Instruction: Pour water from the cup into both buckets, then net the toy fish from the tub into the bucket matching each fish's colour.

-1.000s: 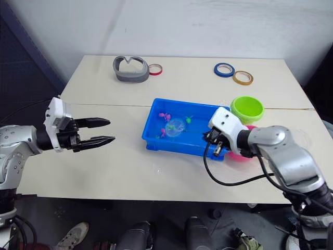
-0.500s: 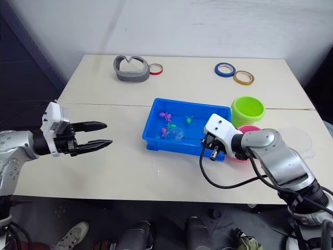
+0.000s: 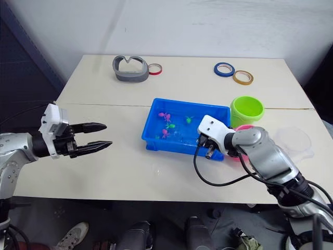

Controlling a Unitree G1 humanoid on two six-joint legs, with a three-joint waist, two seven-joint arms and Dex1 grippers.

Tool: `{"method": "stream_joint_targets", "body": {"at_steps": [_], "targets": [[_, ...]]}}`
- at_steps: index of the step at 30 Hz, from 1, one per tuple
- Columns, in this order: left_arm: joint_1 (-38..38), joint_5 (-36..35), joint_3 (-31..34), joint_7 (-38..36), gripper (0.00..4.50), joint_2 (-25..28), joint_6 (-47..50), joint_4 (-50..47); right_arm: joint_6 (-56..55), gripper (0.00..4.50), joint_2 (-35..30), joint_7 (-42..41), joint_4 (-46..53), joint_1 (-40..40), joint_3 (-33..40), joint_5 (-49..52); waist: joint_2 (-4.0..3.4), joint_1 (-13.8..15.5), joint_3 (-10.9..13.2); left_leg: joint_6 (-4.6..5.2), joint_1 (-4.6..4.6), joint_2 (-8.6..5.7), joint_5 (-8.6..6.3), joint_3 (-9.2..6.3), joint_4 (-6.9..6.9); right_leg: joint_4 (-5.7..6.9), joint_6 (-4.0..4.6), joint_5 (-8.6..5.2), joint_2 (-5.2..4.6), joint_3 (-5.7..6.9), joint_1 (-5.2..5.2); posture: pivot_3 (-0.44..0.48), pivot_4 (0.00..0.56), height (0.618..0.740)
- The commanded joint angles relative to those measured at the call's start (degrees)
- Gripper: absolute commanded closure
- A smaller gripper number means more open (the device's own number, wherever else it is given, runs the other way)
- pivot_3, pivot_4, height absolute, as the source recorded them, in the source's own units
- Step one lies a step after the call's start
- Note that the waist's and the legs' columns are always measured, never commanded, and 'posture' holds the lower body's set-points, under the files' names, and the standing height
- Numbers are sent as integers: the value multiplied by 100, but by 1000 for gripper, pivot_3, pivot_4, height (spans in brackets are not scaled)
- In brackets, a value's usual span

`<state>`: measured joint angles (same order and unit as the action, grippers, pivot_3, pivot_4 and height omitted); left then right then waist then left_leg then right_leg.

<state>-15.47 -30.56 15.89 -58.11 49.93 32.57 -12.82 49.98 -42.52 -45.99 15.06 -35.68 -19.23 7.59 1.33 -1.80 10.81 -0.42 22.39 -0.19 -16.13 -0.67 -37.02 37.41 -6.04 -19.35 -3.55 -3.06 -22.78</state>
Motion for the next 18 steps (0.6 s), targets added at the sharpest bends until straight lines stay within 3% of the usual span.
{"method": "stream_joint_targets", "body": {"at_steps": [1,6,18], "targets": [[-13,-148,233,38,1212,113,6,-183,10,4500,340,16,-102,-113,-134,2,0,-5,0,-1,0,0,0,-2,0,0,0,0,0,1,0,0,150,740],[11,-167,279,49,1212,141,5,-199,158,4500,588,2,-194,-218,165,157,0,4,0,-4,1,0,-2,-7,3,1,0,0,0,9,-1,0,150,740],[-62,-166,201,33,1212,111,-65,-106,685,4500,269,-95,191,-173,1015,729,0,-5,0,-6,8,0,-6,-19,7,-5,4,-2,-3,24,-2,0,150,740]]}}
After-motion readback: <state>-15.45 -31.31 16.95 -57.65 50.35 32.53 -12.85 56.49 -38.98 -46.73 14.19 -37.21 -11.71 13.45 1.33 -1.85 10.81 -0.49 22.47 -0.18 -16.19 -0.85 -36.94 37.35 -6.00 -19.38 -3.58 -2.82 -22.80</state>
